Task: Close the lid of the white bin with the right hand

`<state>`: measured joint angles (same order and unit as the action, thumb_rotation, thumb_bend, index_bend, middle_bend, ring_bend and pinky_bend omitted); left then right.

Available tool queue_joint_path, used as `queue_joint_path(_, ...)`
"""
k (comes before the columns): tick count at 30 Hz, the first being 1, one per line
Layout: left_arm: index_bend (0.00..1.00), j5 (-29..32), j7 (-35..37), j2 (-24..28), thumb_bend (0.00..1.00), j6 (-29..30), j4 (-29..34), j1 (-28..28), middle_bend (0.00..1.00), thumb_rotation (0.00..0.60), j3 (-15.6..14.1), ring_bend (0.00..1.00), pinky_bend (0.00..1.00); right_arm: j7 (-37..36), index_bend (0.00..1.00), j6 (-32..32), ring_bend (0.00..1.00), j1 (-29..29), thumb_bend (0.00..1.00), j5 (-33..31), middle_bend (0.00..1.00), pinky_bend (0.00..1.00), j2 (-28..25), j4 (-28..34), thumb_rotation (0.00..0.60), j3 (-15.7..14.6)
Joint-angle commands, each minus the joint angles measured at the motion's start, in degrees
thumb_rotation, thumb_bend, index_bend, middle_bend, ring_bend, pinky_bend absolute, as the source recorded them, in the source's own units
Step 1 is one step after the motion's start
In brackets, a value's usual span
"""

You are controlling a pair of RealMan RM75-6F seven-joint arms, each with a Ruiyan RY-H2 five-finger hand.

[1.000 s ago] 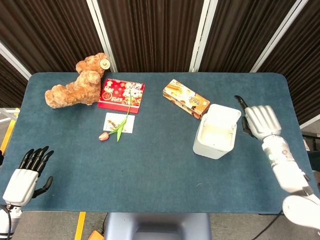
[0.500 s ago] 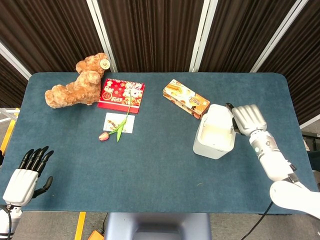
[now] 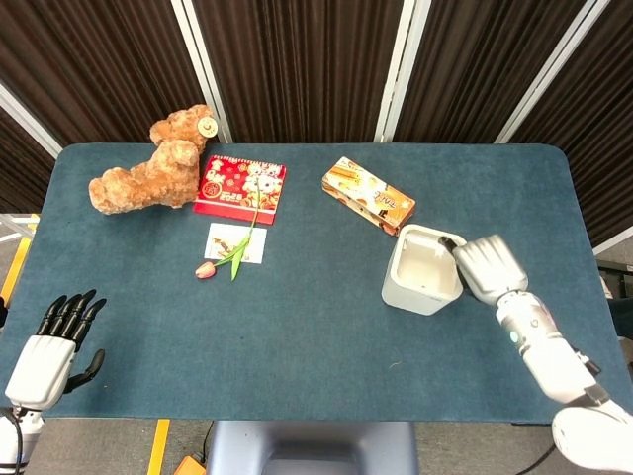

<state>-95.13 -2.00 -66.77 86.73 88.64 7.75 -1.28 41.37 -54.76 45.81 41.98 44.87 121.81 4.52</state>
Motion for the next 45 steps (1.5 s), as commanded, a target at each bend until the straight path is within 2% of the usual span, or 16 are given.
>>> queue_joint_path(1,0.00,-0.15,0.12,0.06,0.44,0.27,-0.03,-0.13,0.00,0.600,-0.07,0.00,0.00,1.84,0.31,-1.59,1.00,-1.08,0.82,2.59,1.00,1.00,1.16,1.32,0.600,-2.01)
queue_joint_path(9,0.00,-0.06,0.41,0.27,0.44,0.48,-0.03,-0.26,0.00,0.600,0.01,0.00,0.00,5.54,0.30,-2.84,1.00,-2.05,0.82,5.07,1.00,1.00,5.41,0.52,0.600,-5.81)
queue_joint_path(20,0.00,0.09,0.62,0.36,0.44,0.60,-0.08,-0.34,0.00,0.600,0.14,0.00,0.00,6.89,0.28,-5.25,1.00,-2.84,0.82,6.54,1.00,1.00,7.59,0.10,0.600,-7.63)
queue_joint_path(22,0.00,-0.03,0.73,0.45,0.44,0.88,0.03,-0.42,0.00,0.600,0.16,0.00,0.00,4.14,0.24,-7.32,1.00,-4.51,0.82,10.10,1.00,1.00,6.85,1.05,0.600,-7.21)
queue_joint_path(25,0.00,-0.09,0.91,0.50,0.44,1.33,-0.01,-0.61,0.00,0.600,0.23,0.00,0.00,-2.94,0.14,-13.59,0.99,-9.69,0.80,20.70,1.00,0.98,6.35,1.13,0.600,-7.07)
queue_joint_path(27,0.00,-0.17,1.01,0.50,0.44,1.48,-0.06,-0.66,0.00,0.600,0.23,0.00,0.00,-7.02,0.07,-17.86,0.92,-13.38,0.78,28.26,0.93,0.90,6.83,-0.42,0.600,-8.12)
queue_joint_path(30,0.00,-0.54,0.93,0.45,0.44,1.64,-0.09,-0.71,0.00,0.600,0.10,0.00,0.00,-13.58,0.00,-22.92,0.62,-19.33,0.70,38.05,0.63,0.68,8.32,-4.18,0.600,-11.36)
queue_joint_path(33,0.00,-0.92,0.78,0.24,0.44,1.75,-0.11,-0.64,0.00,0.600,0.07,0.00,0.00,-20.34,0.00,-26.13,0.24,-23.74,0.55,43.17,0.27,0.37,10.25,-8.15,0.600,-13.66)
queue_joint_path(35,0.00,-1.55,0.92,-0.08,0.44,2.20,-0.46,-0.66,0.00,0.600,0.00,0.00,0.00,-26.99,0.00,-29.88,0.04,-27.92,0.45,46.62,0.06,0.12,13.80,-14.35,0.600,-14.97)
queue_joint_path(37,0.00,-2.04,1.28,-0.38,0.44,2.61,-0.85,-0.66,0.00,0.600,-0.03,0.00,0.00,-30.34,0.00,-32.55,0.00,-30.89,0.38,47.88,0.00,0.02,17.20,-20.22,0.600,-15.38)
queue_joint_path(39,0.00,-2.48,1.70,-0.73,0.44,2.96,-1.25,-0.67,0.00,0.600,-0.09,0.00,0.00,-32.58,0.00,-34.73,0.00,-33.80,0.33,47.73,0.00,0.00,21.13,-26.65,0.600,-15.14)
queue_joint_path(41,0.00,-2.83,1.84,-1.07,0.44,3.16,-1.54,-0.56,0.00,0.600,-0.04,0.00,0.00,-31.88,0.00,-33.97,0.00,-34.12,0.29,48.07,0.00,0.00,21.92,-28.41,0.600,-15.03)
queue_joint_path(45,0.00,-3.25,2.27,-1.43,0.44,3.69,-2.10,-0.52,0.00,0.600,0.04,0.00,0.00,-31.02,0.00,-35.18,0.00,-35.51,0.29,47.98,0.00,0.00,22.52,-29.59,0.600,-13.33)
